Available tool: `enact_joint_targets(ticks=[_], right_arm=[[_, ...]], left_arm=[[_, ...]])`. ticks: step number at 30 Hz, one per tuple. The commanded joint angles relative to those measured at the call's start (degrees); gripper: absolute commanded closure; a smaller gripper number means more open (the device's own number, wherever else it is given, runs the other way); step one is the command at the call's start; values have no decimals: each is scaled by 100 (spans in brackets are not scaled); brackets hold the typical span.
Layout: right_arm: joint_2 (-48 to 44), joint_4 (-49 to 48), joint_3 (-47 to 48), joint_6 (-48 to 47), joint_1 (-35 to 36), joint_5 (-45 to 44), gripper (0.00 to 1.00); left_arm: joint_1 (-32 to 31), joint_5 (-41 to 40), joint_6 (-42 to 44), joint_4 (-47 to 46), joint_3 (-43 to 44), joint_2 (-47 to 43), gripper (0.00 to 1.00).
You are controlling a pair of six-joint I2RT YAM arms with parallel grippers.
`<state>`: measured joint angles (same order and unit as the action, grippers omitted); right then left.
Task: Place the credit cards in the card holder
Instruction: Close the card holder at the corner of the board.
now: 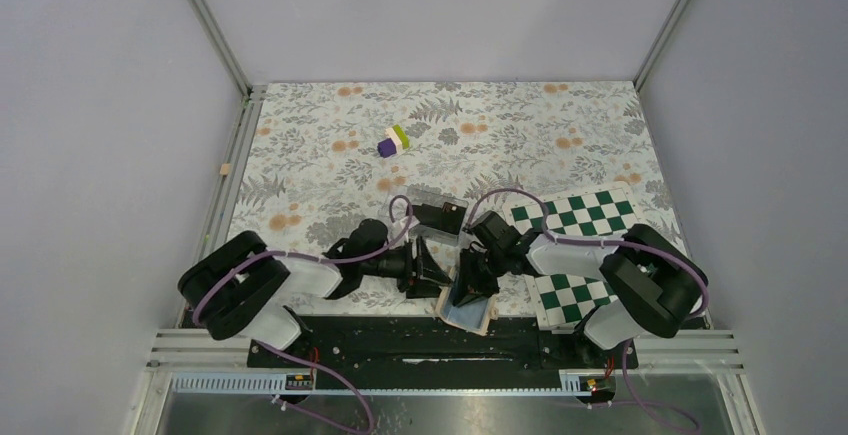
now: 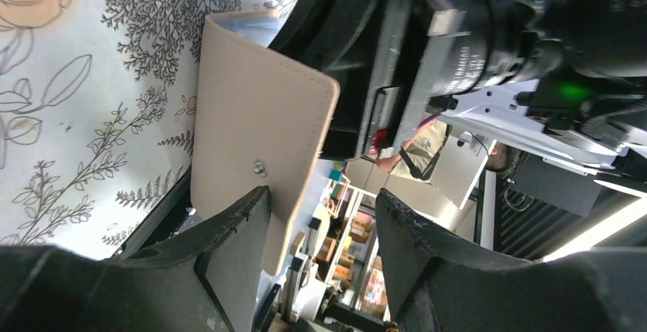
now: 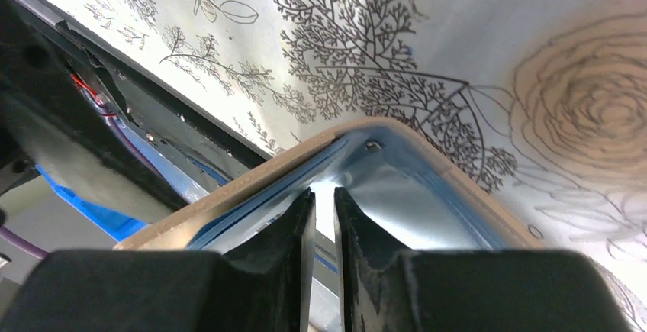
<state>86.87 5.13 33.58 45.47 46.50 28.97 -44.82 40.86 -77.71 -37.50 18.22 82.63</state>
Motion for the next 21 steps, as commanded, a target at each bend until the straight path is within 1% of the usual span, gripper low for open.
enact_joint_targets(ticks=[1,8,11,14,16,19,21], right_arm=[[-467,633,87,-223,52,-429,76],[-1170,1816,242,-402,24,-1053,73],[-1388,2277,238,-451,11,-1229,73],[-1606,2647,183,-434,-13,-1457,73],[-1708,2849,167,-461,-54,-1576,73],[-1816,3129,130,-508,-169,-1740,74],[-1857,3174,60,-546,-294,-1750,75]], left_arm=[[-204,282,-453,-1240,10,576,48],[-672,126,-1277,-2926,168,1641,52],[-879,-10,-1435,-3190,308,1883,55],[-1038,-215,-1352,-2950,417,1904,55],[-1099,-364,-1178,-2555,459,1787,55],[-1149,-532,-743,-1701,544,1501,54],[-1164,-618,-373,-826,687,1285,50]])
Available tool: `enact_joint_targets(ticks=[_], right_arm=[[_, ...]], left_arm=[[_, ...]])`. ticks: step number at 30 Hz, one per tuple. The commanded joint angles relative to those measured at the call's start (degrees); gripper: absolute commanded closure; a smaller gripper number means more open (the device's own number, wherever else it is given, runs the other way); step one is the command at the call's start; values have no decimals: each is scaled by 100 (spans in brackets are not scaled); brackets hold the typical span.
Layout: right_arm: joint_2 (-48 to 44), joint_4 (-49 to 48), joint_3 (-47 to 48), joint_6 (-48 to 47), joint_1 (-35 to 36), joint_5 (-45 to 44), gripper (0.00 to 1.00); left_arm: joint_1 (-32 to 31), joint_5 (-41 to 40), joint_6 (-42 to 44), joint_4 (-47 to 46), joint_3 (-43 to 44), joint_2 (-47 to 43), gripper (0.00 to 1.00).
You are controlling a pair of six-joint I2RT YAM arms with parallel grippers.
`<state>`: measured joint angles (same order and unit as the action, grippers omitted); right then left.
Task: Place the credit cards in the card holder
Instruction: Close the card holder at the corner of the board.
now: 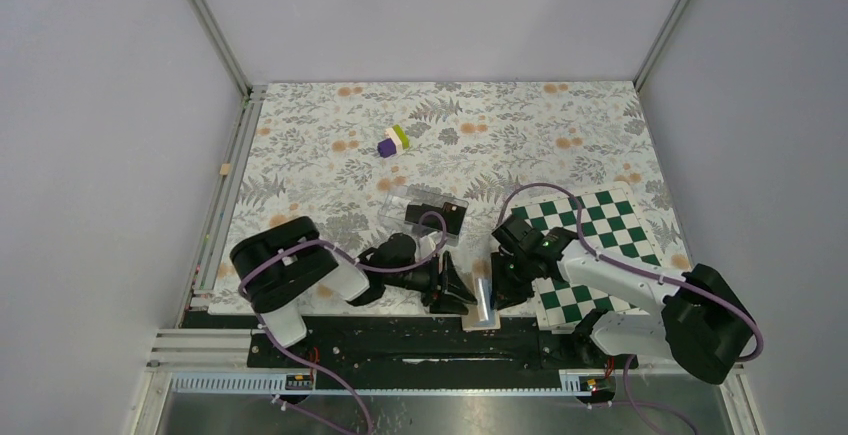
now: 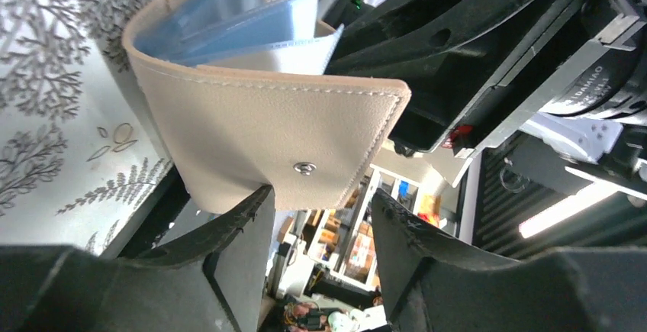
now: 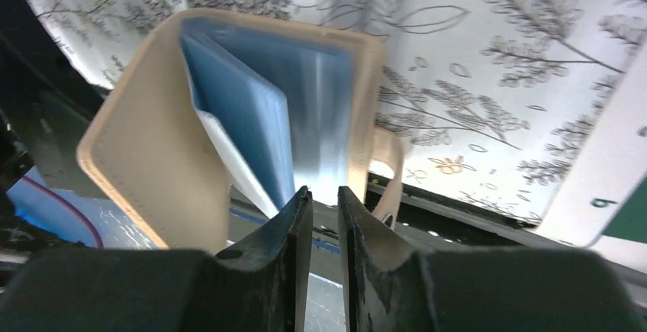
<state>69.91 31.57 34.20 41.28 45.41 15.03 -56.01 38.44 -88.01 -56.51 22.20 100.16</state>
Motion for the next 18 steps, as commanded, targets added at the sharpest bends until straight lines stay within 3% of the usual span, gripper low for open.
enact_joint_targets(ticks=[1,4,8,18], right_arm=[[-180,531,-27,-147,-247,-352,75],[-236,588,-14,-294,-436,-317,75],[-429,711,103,-440,-602,-248,74],[-1003,982,143,-697,-1291,120,53]], left_arm=[[-62,-406,823,1402,392,-538,48],[-135,-418,1174,2049,810,-541,43],[-178,-321,1152,1877,1091,-216,37],[-253,-351,1014,1739,1384,361,35]])
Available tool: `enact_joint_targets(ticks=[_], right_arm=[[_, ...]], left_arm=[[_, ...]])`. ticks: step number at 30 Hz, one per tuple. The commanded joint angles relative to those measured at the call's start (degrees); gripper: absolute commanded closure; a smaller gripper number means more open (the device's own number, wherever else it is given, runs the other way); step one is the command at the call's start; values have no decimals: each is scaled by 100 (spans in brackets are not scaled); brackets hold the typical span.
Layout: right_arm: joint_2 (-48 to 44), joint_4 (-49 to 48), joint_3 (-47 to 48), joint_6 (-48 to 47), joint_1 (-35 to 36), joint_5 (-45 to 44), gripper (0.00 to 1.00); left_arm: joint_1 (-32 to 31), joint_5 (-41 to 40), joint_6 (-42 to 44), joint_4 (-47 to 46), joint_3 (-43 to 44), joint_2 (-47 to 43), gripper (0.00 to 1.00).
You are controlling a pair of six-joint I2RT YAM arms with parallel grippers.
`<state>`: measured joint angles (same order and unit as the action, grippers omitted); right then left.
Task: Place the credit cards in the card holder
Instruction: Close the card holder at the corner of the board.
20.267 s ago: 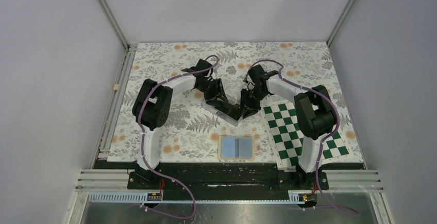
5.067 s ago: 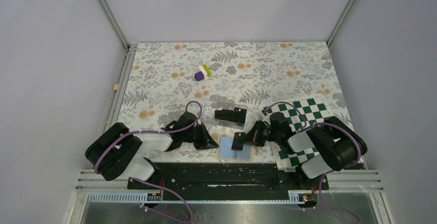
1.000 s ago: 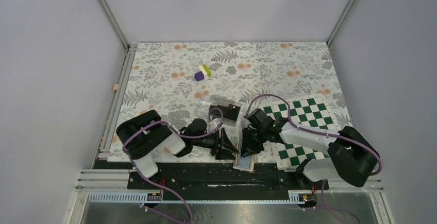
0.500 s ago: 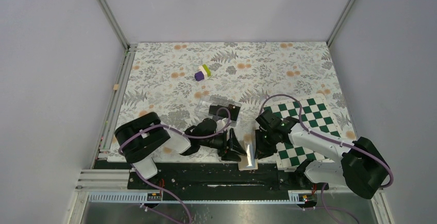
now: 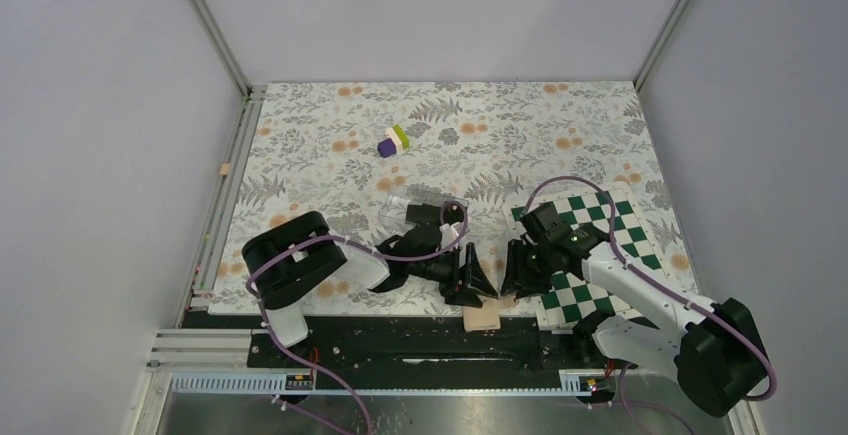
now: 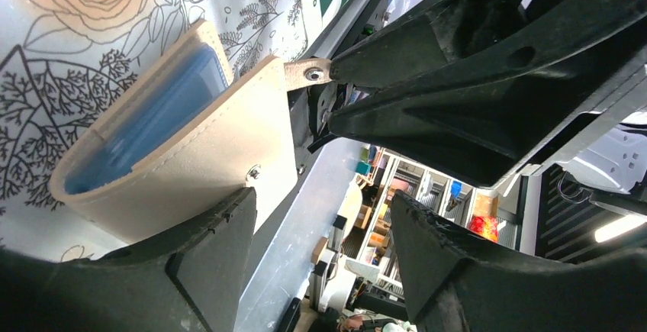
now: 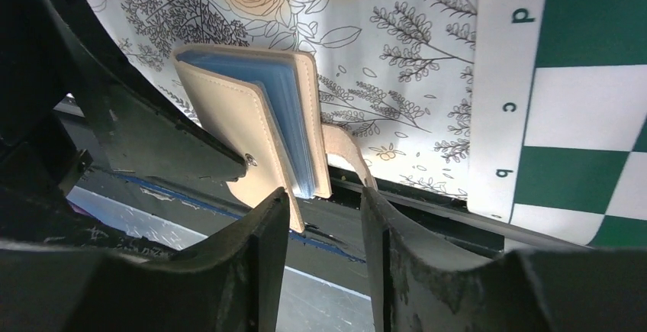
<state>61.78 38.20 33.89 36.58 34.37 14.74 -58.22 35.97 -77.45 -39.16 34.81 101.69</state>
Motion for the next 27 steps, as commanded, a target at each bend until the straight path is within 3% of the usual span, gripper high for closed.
enact_joint_targets(ticks=[1,6,10,13,18,23,27], right_arm=[[-186,349,178,-262,-227,155,52],[46,425,234,-457,-313,152,48],[142,393,400,-614,-403,149,46],[309,346,596,-774,-460,269,47],[626,300,834,-893,-533,419,55],[717,312,824,-917,-581,492,53],[942,383,764,-1030,-580,546,52]], left_arm=[[-32,-139,-68,-8,123,245,35],[-32,-335,-162,35,87,286,40],[-41,-493,-71,507,123,206,60],[-45,-714,299,1564,353,11,74],[-76,-1219,1155,3696,1027,-271,82],[-116,-1469,1502,4562,1335,-291,99],[-193,-1520,1767,5064,1728,-76,100]])
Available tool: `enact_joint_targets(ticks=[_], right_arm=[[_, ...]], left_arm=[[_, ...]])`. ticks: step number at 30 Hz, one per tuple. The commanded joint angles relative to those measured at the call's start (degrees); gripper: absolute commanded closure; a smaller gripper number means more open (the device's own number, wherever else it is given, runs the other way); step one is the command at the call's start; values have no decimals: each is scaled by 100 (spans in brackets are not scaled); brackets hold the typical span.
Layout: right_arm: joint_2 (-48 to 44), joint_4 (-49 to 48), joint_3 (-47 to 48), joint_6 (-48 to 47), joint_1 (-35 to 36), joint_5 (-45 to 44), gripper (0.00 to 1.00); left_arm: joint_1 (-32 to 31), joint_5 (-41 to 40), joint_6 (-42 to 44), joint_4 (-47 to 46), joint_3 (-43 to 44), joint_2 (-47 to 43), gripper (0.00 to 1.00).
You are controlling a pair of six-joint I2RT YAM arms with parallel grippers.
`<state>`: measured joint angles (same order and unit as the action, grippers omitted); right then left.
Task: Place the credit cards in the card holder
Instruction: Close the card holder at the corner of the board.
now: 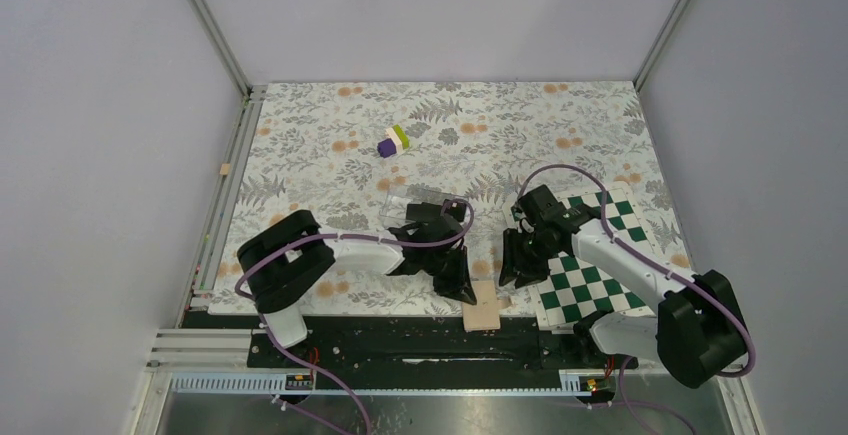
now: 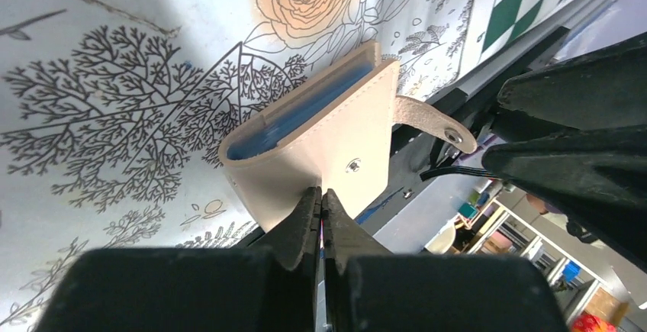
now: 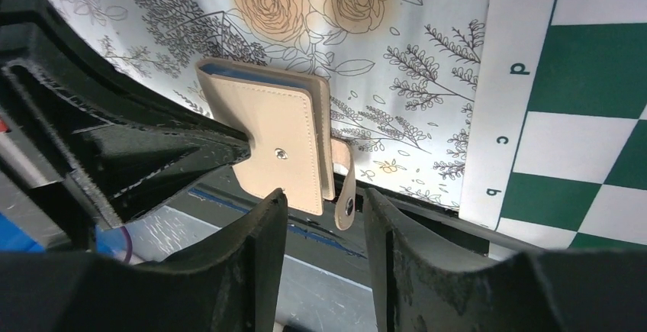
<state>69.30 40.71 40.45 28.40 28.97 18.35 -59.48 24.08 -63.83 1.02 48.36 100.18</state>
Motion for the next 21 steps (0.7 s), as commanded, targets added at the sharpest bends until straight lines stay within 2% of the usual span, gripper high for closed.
enact_joint_targets(ticks=[1,5,7,10,17,21], right_arm=[[232,202,112,-245,-41,188,52],[283,488,100,-325,-41,180,53],[337,581,82,-345,-32,191,57],[484,594,87,-340,38,273,64],[844,422,38,-261,270,500,68],[950,364,129,-218,363,511,79]], left_arm=[[-92,-342,433,1115,436,139,100],[-137,-411,507,1348,631,286,100],[-142,-414,512,1353,647,315,100],[-142,-405,512,1357,649,334,100],[-150,-397,520,1357,631,341,100],[-151,-380,535,1357,631,359,100]])
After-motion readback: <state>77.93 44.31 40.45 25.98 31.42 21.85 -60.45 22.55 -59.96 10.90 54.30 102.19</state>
